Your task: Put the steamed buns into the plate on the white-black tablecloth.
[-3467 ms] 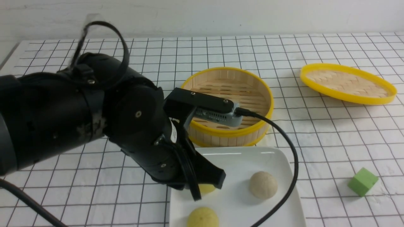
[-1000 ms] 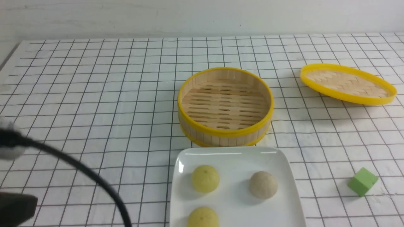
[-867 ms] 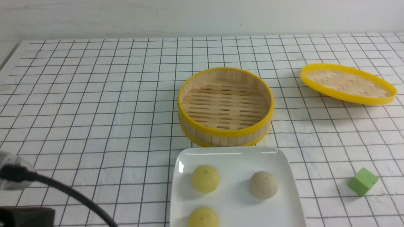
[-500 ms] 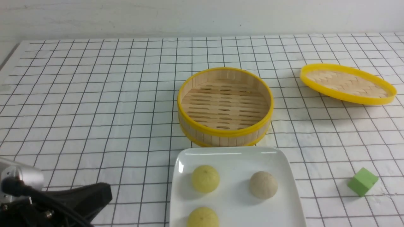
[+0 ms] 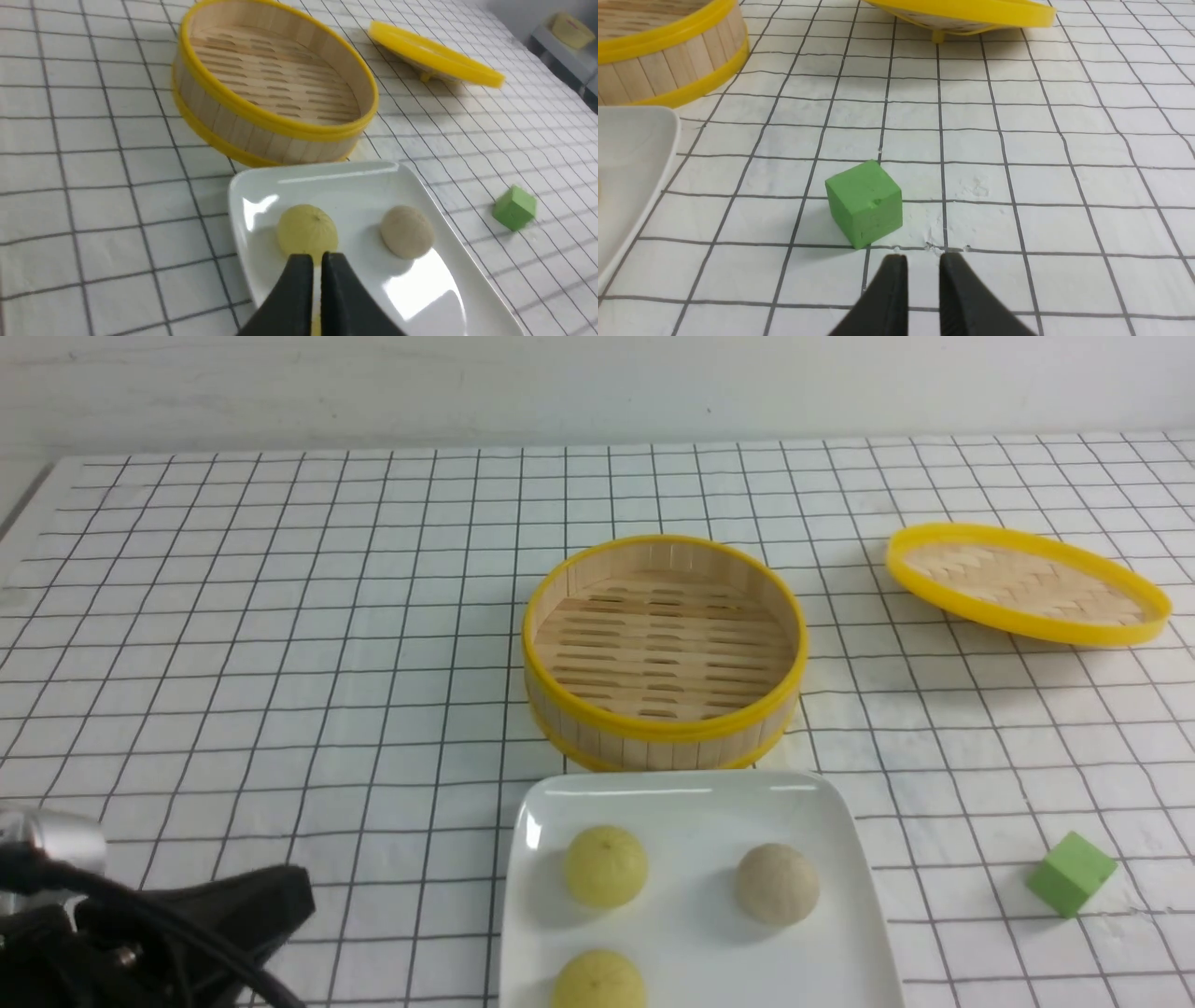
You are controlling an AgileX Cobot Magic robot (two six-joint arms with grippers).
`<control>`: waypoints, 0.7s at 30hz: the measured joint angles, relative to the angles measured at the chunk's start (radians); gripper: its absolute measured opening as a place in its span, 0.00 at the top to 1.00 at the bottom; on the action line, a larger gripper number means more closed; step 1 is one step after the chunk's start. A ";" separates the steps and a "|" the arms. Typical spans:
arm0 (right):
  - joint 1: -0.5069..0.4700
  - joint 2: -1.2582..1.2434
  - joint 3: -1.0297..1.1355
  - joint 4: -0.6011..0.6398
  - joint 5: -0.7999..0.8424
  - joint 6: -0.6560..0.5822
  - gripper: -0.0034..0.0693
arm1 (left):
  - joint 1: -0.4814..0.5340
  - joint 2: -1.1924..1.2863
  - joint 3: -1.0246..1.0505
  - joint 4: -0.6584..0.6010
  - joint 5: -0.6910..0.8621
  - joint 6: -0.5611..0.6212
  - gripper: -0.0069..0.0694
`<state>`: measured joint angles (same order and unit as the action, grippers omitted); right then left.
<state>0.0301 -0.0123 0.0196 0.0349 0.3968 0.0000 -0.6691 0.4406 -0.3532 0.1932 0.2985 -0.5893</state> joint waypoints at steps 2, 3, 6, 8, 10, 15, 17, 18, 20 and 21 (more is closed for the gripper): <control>0.000 0.000 0.000 0.000 0.000 0.000 0.77 | 0.101 -0.021 0.028 -0.049 -0.023 0.100 0.83; 0.000 0.000 0.000 0.000 0.000 0.000 0.77 | 0.155 -0.034 0.049 -0.072 -0.031 0.163 0.83; 0.000 0.000 0.000 0.000 0.000 0.000 0.76 | 0.265 -0.066 0.103 -0.113 -0.041 0.276 0.82; 0.000 0.000 0.000 0.000 0.000 0.000 0.76 | 0.369 -0.113 0.171 -0.131 -0.042 0.351 0.82; 0.000 0.000 0.000 0.000 0.000 0.000 0.75 | 0.475 -0.214 0.275 -0.122 -0.040 0.389 0.82; 0.000 0.000 0.000 0.000 0.000 0.000 0.74 | 0.538 -0.375 0.377 -0.080 -0.012 0.390 0.81; 0.000 0.000 0.000 0.000 0.000 0.000 0.74 | 0.543 -0.416 0.379 -0.072 0.015 0.389 0.81; 0.000 0.000 0.000 0.000 0.000 0.000 0.74 | 0.544 -0.441 0.380 -0.063 0.047 0.389 0.81; 0.000 0.000 0.000 0.000 0.000 -0.005 0.74 | 0.544 -0.447 0.381 -0.058 0.063 0.389 0.81; 0.000 0.000 0.000 0.000 0.000 0.000 0.74 | 0.544 -0.450 0.380 -0.055 0.066 0.389 0.81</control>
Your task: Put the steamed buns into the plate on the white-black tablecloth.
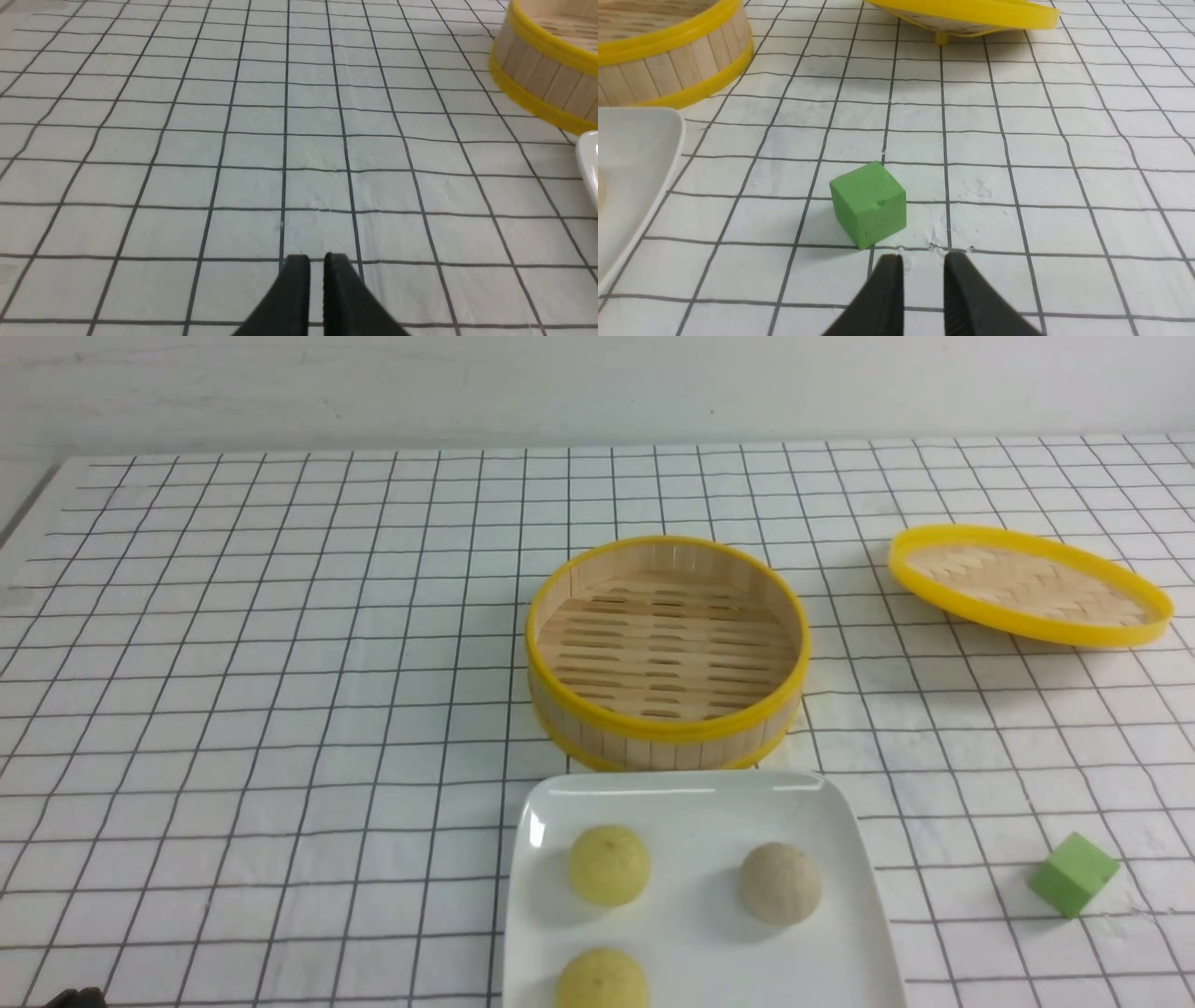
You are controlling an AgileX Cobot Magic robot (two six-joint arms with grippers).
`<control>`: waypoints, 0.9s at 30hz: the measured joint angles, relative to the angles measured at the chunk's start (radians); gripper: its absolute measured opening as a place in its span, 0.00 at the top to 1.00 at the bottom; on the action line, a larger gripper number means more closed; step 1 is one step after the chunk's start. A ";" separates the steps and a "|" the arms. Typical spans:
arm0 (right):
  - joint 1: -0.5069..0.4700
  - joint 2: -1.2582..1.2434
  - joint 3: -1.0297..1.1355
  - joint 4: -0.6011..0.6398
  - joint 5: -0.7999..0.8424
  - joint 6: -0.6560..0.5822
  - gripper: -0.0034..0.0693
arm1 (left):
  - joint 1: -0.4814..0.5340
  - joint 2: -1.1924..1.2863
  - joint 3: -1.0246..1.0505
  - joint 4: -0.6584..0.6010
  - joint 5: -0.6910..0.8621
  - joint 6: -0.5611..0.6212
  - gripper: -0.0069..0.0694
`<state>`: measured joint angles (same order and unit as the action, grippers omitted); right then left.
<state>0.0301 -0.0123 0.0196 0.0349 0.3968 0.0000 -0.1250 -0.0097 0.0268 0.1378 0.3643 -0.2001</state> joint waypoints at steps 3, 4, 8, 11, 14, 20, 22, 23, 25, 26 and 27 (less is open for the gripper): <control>0.000 0.000 0.000 0.000 0.000 0.000 0.73 | 0.000 -0.001 0.000 0.001 0.003 0.000 0.80; 0.000 0.000 0.000 0.000 0.000 0.000 0.73 | 0.000 -0.001 0.000 0.002 0.003 0.000 0.80; 0.000 0.000 0.000 0.000 0.000 0.000 0.73 | 0.000 -0.001 -0.001 0.004 0.005 0.000 0.80; 0.000 0.000 0.000 0.000 0.000 0.000 0.73 | 0.008 -0.001 -0.001 0.004 0.005 0.000 0.80; 0.000 0.000 0.000 0.000 0.000 0.000 0.73 | 0.039 -0.001 -0.001 0.004 0.006 0.000 0.79; 0.000 0.000 0.000 0.000 0.000 0.000 0.72 | 0.061 -0.001 -0.001 0.004 0.006 0.000 0.79; 0.000 0.000 0.000 0.000 0.000 0.000 0.71 | 0.061 -0.001 -0.001 0.004 0.006 0.000 0.78; 0.000 0.000 0.000 0.000 0.000 0.000 0.71 | 0.061 -0.001 -0.001 0.004 0.006 0.000 0.78; 0.000 0.000 0.000 0.000 0.000 0.000 0.71 | 0.061 -0.001 -0.001 0.004 0.006 0.000 0.78; 0.000 0.000 0.000 0.000 0.000 0.000 0.71 | 0.061 -0.001 -0.001 0.004 0.006 0.000 0.78; 0.000 0.000 0.000 0.000 0.000 0.000 0.71 | 0.061 -0.001 -0.001 0.004 0.006 0.000 0.77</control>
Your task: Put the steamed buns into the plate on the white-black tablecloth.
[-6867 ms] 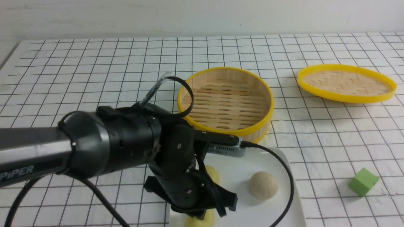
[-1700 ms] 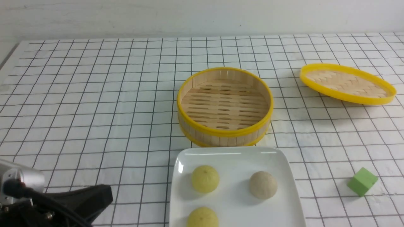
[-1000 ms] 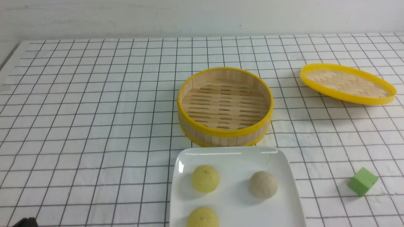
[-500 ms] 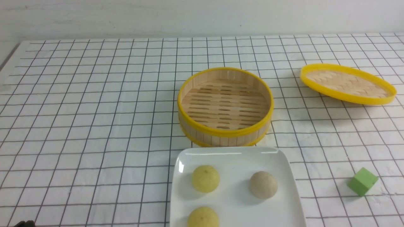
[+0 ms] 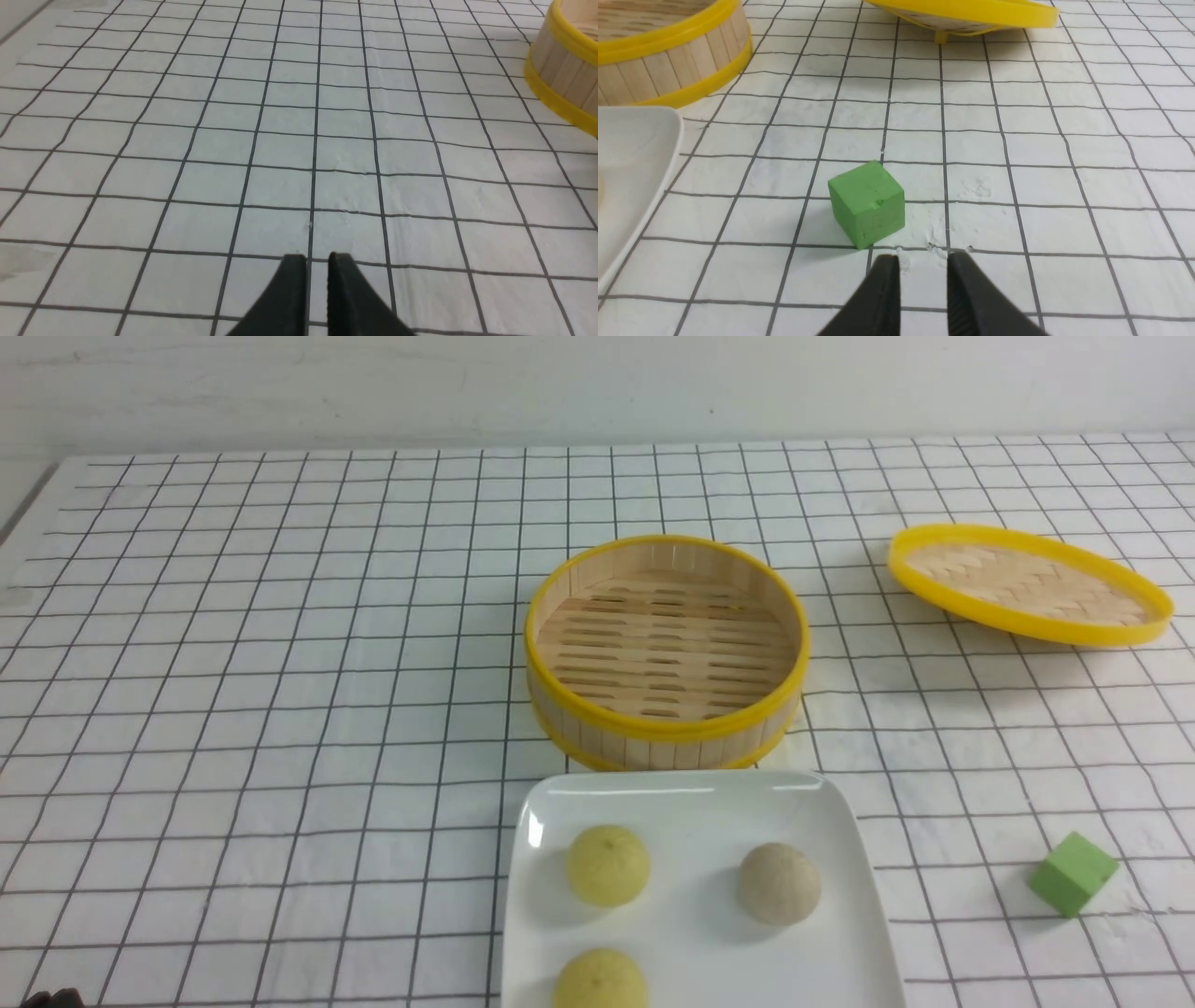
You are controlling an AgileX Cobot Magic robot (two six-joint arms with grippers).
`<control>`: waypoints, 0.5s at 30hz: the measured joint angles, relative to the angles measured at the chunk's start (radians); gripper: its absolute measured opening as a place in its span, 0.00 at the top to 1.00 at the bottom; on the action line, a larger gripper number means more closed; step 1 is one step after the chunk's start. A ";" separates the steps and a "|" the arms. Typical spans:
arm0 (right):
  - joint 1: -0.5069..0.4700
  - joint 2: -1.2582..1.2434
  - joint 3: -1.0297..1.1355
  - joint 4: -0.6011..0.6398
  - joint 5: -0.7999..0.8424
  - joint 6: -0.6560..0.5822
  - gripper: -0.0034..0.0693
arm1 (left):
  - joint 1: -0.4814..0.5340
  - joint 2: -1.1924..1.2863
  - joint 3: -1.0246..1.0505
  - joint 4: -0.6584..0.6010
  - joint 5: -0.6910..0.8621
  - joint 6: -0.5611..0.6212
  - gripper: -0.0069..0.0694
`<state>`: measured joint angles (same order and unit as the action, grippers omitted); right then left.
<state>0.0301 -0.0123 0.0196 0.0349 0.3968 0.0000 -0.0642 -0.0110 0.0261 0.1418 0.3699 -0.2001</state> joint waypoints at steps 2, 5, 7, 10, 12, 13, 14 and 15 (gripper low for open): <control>0.000 0.000 0.000 0.000 0.000 0.000 0.70 | 0.000 0.000 0.000 0.000 0.000 0.000 0.77; 0.000 0.000 0.000 0.000 0.000 0.000 0.70 | 0.000 0.000 0.000 0.000 0.000 0.000 0.77; 0.000 0.000 0.000 0.000 0.000 0.000 0.69 | 0.000 0.000 0.000 0.000 0.000 0.000 0.77; 0.000 0.000 0.000 0.000 0.000 0.000 0.69 | 0.000 0.000 0.000 0.001 0.000 0.000 0.77; 0.000 0.000 0.000 0.000 0.000 0.000 0.69 | 0.000 0.000 0.000 0.002 0.000 0.000 0.77; 0.000 0.000 0.000 0.000 0.000 0.000 0.68 | 0.000 0.000 0.000 0.002 0.000 0.000 0.77; 0.000 0.000 0.000 0.000 0.000 0.000 0.68 | 0.000 0.000 0.000 0.002 0.000 0.000 0.77; 0.000 0.000 0.000 0.000 0.000 0.000 0.68 | 0.000 0.000 0.000 0.002 0.000 0.000 0.76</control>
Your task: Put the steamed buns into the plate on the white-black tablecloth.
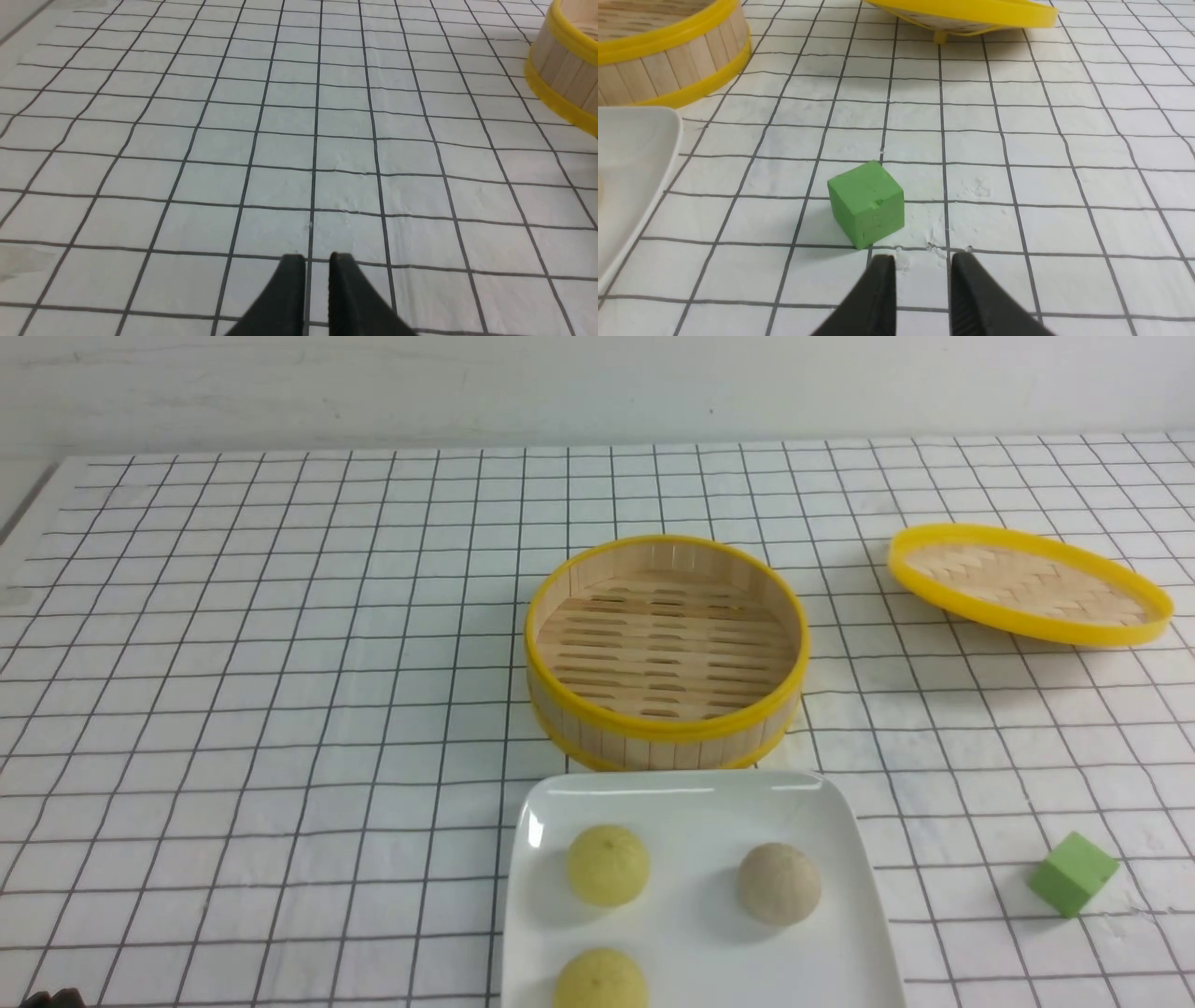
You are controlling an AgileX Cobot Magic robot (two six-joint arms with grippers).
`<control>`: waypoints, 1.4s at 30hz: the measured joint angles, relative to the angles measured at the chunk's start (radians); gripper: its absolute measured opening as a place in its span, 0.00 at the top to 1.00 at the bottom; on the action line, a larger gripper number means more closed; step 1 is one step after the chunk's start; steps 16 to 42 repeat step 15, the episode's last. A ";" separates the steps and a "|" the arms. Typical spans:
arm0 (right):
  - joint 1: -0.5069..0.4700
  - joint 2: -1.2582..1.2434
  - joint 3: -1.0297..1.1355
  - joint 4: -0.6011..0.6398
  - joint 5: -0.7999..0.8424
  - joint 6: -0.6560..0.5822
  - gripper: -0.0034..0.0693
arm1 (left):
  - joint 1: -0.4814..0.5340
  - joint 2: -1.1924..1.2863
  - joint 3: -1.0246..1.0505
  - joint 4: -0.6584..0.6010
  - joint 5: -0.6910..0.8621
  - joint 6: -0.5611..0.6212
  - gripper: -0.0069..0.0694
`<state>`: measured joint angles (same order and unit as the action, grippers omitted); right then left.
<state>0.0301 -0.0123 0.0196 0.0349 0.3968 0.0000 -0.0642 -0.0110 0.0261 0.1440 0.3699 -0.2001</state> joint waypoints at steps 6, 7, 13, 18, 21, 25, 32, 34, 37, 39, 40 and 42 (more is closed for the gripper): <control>0.000 0.000 0.000 0.000 0.000 0.000 0.67 | 0.000 0.000 0.000 0.001 0.000 0.000 0.75; 0.000 0.000 0.000 0.000 0.000 0.000 0.66 | 0.000 0.000 0.000 0.002 0.000 0.000 0.75; 0.000 0.000 0.000 0.000 0.000 0.000 0.66 | 0.000 0.000 0.000 0.002 0.000 0.000 0.74; 0.000 0.000 0.000 0.000 0.000 0.000 0.65 | 0.000 0.000 0.000 0.002 0.000 0.000 0.74; 0.000 0.000 0.000 0.000 0.000 0.000 0.65 | 0.000 0.000 0.000 0.002 0.000 0.000 0.74; 0.000 0.000 0.000 0.000 0.000 0.000 0.65 | 0.000 0.000 0.000 0.002 0.000 0.000 0.74; 0.000 0.000 0.000 0.000 0.000 0.000 0.65 | 0.000 0.000 0.000 0.002 0.000 0.000 0.74; 0.000 0.000 0.000 0.000 0.000 0.000 0.65 | 0.000 0.000 0.000 0.002 0.000 0.000 0.74; 0.000 0.000 0.000 0.000 0.000 0.000 0.65 | 0.000 0.000 0.000 0.002 0.000 0.000 0.74; 0.000 0.000 0.000 0.000 0.000 0.000 0.65 | 0.000 0.000 0.000 0.002 0.000 0.000 0.74; 0.000 0.000 0.000 0.000 0.000 0.000 0.65 | 0.000 0.000 0.000 0.002 0.000 0.000 0.74; 0.000 0.000 0.000 0.000 0.000 0.000 0.65 | 0.000 0.000 0.000 0.002 0.000 0.000 0.74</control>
